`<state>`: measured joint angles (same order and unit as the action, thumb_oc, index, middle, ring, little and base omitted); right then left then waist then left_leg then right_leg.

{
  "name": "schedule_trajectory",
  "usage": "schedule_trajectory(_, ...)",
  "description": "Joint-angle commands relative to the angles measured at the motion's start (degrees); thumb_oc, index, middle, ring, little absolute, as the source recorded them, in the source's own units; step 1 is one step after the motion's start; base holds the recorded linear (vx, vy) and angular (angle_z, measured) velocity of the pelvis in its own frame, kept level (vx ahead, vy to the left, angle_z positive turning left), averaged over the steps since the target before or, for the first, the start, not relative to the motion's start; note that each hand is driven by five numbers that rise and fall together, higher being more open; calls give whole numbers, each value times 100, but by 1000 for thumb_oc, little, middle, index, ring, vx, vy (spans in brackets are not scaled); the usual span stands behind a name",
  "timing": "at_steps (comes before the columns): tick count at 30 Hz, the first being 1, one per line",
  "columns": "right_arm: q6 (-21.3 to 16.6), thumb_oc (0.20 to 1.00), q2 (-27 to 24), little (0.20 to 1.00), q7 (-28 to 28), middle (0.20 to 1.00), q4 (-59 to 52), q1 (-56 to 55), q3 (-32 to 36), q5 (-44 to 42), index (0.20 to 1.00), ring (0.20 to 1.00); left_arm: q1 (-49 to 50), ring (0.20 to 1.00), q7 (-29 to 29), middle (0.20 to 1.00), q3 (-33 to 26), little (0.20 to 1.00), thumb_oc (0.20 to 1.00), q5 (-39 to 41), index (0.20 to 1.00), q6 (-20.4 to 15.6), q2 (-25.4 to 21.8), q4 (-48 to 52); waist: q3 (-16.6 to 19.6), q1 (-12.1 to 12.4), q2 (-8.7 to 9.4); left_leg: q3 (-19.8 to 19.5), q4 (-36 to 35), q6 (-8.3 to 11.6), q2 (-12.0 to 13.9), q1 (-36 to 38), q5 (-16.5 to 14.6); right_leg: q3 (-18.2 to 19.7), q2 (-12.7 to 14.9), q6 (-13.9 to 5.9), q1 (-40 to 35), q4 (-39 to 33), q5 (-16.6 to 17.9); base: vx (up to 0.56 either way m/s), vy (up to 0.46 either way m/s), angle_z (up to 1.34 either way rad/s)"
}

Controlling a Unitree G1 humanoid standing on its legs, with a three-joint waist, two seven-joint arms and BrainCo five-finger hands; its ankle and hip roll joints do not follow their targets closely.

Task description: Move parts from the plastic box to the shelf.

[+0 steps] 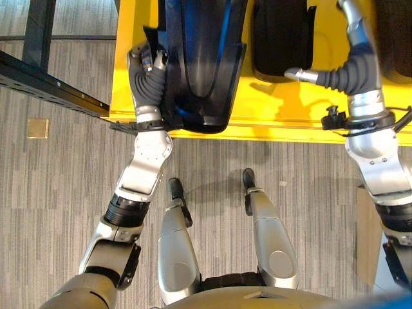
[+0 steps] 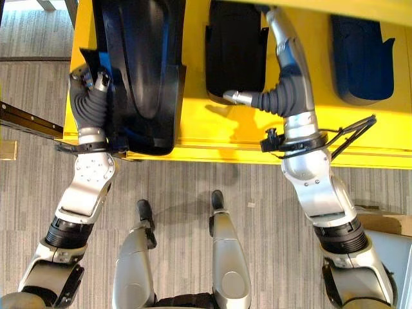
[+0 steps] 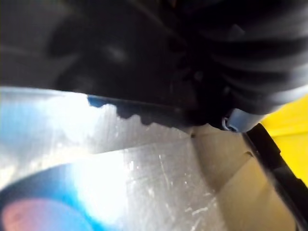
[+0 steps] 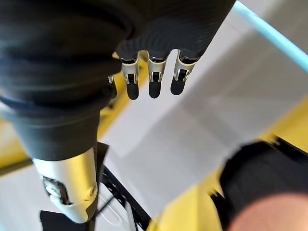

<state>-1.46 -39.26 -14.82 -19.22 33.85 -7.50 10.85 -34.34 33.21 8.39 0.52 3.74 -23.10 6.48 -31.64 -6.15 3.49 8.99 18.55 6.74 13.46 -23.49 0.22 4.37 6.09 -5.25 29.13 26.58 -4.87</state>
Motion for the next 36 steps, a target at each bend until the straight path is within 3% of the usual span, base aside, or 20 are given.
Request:
schedule_trajectory(1,-194,1000,-35,1000,-7,1000,-426,236,140,-5,1000,1000,-619,200,553,200,-128,200,200,-88,200,-163,-156,42,239,-94,-19,107,618,-190,-138,-204,-337,-668,248,-34,3,362,-65,-29,53,-6)
schedule_trajectory(5,-280,1000,-68,1000,-51,1000,-387,459,92,-37,1000,1000,-907,200,929,200,-253,200,200,144,200,-274,-198,-368,240,-150,-81,107,815,-184,-122,-350,-416,-601,220,21,174,614,-198,-28,34,-10)
schedule_trajectory(13,-375,1000,-249,1000,19,1000,-164,861,19,-136,1000,1000,-1510,200,1057,200,-392,200,200,855,200,178,-397,-1234,235,-281,-188,230,1127,-190,-11,-660,-449,-553,202,95,504,908,-256,-52,51,-11)
schedule_trajectory(14,-397,1000,-278,1000,25,1000,-137,937,-3,-184,1000,1000,-1668,200,1263,200,-376,200,200,620,200,261,-448,-1504,241,-324,-209,250,1178,-192,7,-709,-465,-540,195,104,563,959,-270,-36,68,-18)
schedule_trajectory(19,-459,1000,-488,1000,96,1000,-83,1066,-75,-448,1000,1000,-2148,200,1759,200,-349,200,200,1055,200,261,-722,-2472,271,-473,-258,293,1380,-136,60,-818,-616,-459,205,117,720,1153,-410,11,82,-23)
schedule_trajectory(20,-462,1000,-511,1000,117,1000,-78,1087,-97,-463,1000,1000,-2212,200,1840,200,-381,200,200,1210,200,236,-725,-2681,242,-506,-257,366,1408,-180,97,-888,-529,-466,206,153,797,1170,-333,-7,58,-12)
schedule_trajectory(21,-461,1000,-512,1000,130,1000,-60,1109,-119,-447,1000,1000,-2273,200,1881,200,-387,200,200,1206,200,203,-747,-2875,264,-523,-262,324,1455,-127,86,-862,-662,-433,208,120,779,1212,-447,-14,54,-18)
schedule_trajectory(25,-519,1000,-670,1000,68,1000,-83,1150,-173,-525,1000,1000,-2496,200,1985,200,-357,200,200,1375,200,350,-939,-3517,254,-614,-248,394,1484,-127,129,-924,-658,-407,197,135,859,1191,-414,5,43,-14)
schedule_trajectory(26,-570,1000,-823,1000,29,1000,-100,1186,-207,-603,1000,1000,-2686,200,1964,200,-268,200,200,1481,200,500,-1123,-4032,261,-696,-238,449,1486,-122,159,-927,-656,-373,183,143,888,1188,-406,6,56,-6)
schedule_trajectory(36,-572,1000,-1386,1000,85,1000,-170,1214,-302,-995,1000,1000,-3304,200,2161,200,318,200,200,1754,200,1256,-1923,-5188,309,-950,-224,582,1568,-142,171,-875,-746,-258,122,197,946,1184,-410,38,33,-6)
